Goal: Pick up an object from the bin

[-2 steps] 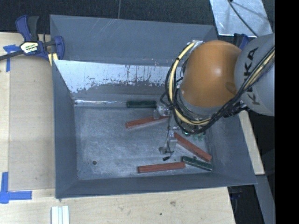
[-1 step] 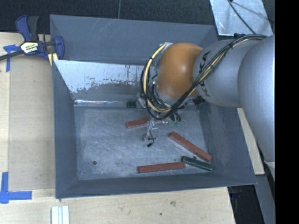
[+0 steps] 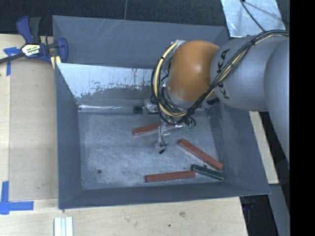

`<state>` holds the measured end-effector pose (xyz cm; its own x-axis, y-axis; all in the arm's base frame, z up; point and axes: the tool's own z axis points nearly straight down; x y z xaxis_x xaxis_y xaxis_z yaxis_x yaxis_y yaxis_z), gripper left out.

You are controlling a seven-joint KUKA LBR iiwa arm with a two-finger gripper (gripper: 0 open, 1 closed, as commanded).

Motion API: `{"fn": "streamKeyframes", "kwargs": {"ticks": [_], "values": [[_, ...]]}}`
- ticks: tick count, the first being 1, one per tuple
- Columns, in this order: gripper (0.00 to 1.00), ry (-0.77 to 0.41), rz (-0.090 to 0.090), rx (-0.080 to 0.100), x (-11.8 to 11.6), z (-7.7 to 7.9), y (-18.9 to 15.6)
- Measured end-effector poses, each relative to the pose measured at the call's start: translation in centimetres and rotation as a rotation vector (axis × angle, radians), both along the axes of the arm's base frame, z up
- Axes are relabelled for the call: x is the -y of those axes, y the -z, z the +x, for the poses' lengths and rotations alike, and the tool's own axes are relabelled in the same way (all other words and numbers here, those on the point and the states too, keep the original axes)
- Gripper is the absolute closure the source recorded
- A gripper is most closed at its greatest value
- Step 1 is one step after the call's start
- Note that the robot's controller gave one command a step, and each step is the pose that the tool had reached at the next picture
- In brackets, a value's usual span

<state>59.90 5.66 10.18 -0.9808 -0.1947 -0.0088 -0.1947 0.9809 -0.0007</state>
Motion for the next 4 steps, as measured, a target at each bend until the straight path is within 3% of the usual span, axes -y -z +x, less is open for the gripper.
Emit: {"fn": "streamKeyframes", "kwargs": {"ticks": [1,2,3,4], "values": [[0.0,0.046,0.001,0.001,0.2,0.7,0.1],[0.0,0.15,0.002,-0.006,0.3,1.0,3.1],[0.0,0.15,0.002,-0.003,0.3,1.2,3.0],[1.0,0.151,0.003,0.001,0.3,1.3,2.9]]}}
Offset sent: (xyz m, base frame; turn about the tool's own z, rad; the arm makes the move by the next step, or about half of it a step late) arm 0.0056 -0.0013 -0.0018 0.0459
